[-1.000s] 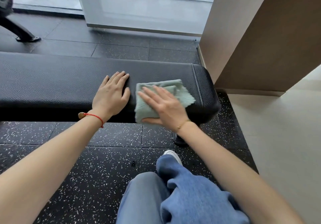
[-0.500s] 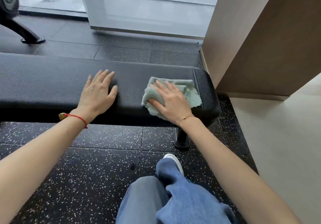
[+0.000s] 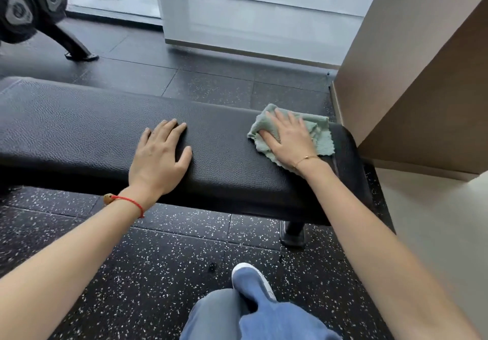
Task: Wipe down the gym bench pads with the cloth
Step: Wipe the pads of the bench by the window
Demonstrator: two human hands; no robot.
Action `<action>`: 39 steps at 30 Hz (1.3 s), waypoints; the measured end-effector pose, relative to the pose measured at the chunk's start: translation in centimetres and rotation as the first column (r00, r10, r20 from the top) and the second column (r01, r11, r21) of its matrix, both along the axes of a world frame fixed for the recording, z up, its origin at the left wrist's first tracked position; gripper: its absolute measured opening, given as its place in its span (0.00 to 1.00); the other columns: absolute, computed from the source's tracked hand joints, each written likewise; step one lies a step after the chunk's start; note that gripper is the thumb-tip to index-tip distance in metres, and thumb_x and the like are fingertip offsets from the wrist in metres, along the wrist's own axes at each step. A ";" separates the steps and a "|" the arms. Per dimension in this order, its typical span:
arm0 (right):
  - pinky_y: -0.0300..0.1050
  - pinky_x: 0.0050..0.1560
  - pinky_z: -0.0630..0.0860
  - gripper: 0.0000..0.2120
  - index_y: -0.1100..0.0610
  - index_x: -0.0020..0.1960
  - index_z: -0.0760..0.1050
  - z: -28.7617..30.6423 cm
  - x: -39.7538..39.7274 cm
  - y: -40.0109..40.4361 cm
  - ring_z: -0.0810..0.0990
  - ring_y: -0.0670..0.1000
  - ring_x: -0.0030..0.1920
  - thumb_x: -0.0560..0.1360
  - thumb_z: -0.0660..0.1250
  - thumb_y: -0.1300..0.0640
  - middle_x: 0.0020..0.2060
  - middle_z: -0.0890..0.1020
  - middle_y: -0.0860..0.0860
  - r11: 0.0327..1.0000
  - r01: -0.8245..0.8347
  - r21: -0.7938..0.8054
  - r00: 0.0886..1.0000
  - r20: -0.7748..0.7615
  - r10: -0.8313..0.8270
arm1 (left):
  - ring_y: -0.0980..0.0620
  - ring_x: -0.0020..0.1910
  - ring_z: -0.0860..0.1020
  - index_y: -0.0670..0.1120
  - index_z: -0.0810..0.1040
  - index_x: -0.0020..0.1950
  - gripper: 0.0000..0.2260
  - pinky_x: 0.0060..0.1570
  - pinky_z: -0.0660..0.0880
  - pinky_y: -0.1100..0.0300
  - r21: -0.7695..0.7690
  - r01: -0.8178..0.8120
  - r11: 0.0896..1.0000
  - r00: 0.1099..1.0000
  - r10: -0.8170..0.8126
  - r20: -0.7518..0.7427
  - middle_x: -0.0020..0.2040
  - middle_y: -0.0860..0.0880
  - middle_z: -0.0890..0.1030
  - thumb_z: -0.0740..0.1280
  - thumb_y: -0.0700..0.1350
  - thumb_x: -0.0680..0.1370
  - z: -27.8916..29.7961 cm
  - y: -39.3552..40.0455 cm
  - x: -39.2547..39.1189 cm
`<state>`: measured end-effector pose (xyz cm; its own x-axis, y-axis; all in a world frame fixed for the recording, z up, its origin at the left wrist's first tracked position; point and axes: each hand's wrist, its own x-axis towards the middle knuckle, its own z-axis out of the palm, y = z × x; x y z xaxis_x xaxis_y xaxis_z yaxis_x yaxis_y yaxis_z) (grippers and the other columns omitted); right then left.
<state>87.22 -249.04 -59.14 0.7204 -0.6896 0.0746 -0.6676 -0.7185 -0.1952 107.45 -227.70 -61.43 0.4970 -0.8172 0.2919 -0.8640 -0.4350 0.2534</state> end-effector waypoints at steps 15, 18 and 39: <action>0.49 0.72 0.63 0.22 0.59 0.69 0.71 7.5 -1.7 6.3 0.71 0.48 0.68 0.75 0.63 0.65 0.66 0.75 0.51 0.827 -0.362 0.431 0.932 0.193 0.307 | 0.46 0.60 0.77 0.42 0.78 0.63 0.24 0.59 0.75 0.51 0.258 -0.048 0.965 0.954 0.121 -0.274 0.60 0.46 0.80 0.55 0.54 0.76 11.4 3.3 -3.7; 0.47 0.69 0.66 0.20 0.58 0.68 0.72 13.8 -1.0 6.4 0.75 0.51 0.63 0.77 0.66 0.63 0.63 0.77 0.50 0.830 -0.268 0.489 0.963 0.148 0.224 | 0.47 0.58 0.78 0.43 0.79 0.62 0.22 0.57 0.76 0.51 0.259 -0.085 0.962 0.941 0.163 -0.298 0.57 0.47 0.81 0.56 0.53 0.77 18.3 5.2 -4.2; 0.46 0.56 0.74 0.20 0.57 0.67 0.72 56.4 4.3 9.9 0.77 0.53 0.57 0.77 0.68 0.53 0.59 0.79 0.51 0.529 -0.783 0.328 0.616 0.284 0.735 | 0.53 0.59 0.77 0.47 0.78 0.63 0.16 0.63 0.71 0.55 0.096 -0.661 0.744 0.709 0.661 -0.247 0.59 0.52 0.81 0.60 0.50 0.78 58.9 16.1 -15.4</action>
